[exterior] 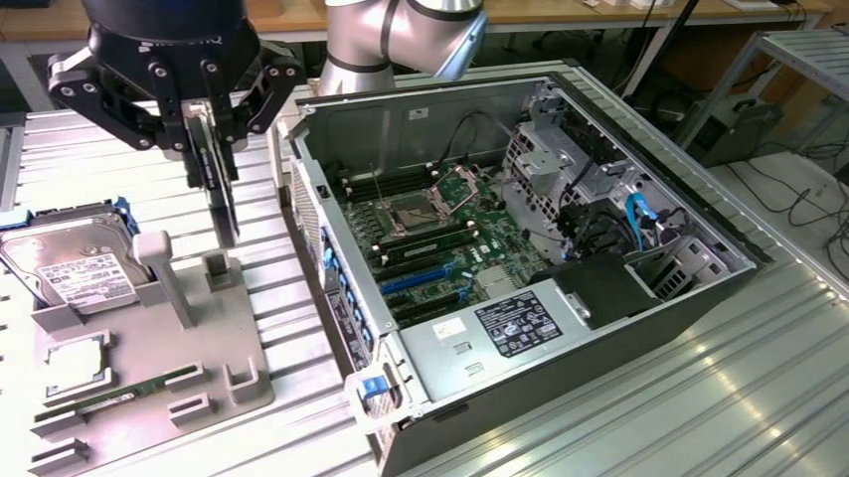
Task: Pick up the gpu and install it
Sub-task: 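Pick up the gpu and move the gpu toward the slot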
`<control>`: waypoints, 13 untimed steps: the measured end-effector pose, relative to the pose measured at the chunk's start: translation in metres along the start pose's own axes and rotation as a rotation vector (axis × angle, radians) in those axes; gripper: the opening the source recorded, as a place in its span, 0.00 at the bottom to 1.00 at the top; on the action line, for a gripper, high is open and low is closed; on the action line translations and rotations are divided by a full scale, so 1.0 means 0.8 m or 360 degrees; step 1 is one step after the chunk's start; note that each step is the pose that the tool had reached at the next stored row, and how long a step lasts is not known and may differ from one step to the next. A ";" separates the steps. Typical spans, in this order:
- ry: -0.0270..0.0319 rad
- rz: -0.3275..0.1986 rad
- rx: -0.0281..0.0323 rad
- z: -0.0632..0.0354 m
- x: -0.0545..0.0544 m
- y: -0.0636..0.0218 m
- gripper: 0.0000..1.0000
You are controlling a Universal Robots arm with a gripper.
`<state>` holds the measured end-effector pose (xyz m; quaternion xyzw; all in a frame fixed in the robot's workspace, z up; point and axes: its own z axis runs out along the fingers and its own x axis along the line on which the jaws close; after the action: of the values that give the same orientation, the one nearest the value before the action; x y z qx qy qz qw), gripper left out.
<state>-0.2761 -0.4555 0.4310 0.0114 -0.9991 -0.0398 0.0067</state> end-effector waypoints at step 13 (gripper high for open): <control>0.00000 0.0000 0.00000 0.000 -0.020 0.000 0.28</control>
<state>-0.2603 -0.4555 0.4310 0.0114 -0.9991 -0.0398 0.0067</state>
